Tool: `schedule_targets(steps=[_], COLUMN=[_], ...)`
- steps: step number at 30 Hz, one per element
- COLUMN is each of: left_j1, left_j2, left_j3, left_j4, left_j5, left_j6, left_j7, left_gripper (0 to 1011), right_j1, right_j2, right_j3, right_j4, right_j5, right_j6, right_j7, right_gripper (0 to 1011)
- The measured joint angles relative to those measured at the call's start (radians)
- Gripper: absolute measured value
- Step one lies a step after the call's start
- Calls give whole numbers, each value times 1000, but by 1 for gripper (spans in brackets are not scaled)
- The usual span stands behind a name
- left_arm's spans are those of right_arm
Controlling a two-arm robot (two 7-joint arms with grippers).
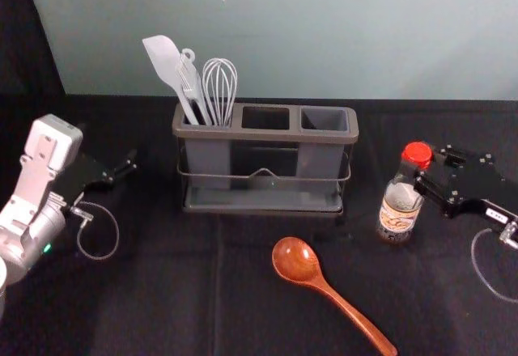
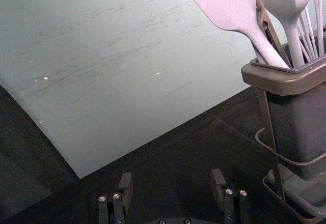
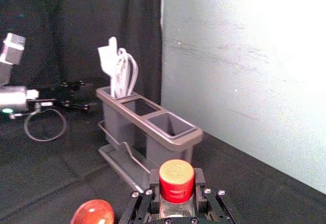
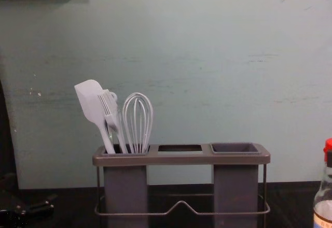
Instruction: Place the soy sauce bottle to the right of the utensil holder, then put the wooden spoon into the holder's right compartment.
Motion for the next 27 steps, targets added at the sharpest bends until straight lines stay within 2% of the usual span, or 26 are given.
schedule_targets(steps=[1, 15, 27], left_j1=[0, 0, 0], left_j2=[0, 0, 0], left_j3=[0, 0, 0], left_j4=[0, 0, 0], left_j5=[0, 0, 0], left_j6=[0, 0, 0], left_j7=[0, 0, 0], left_gripper=[1005, 1005, 1005], right_j1=[0, 125, 205], right_j2=[0, -116, -171], right_j3=[0, -34, -61], right_j4=[0, 161, 241], right_j5=[0, -49, -79], right_j6=[0, -23, -20], right_j7=[0, 27, 42], right_gripper=[384, 384, 385])
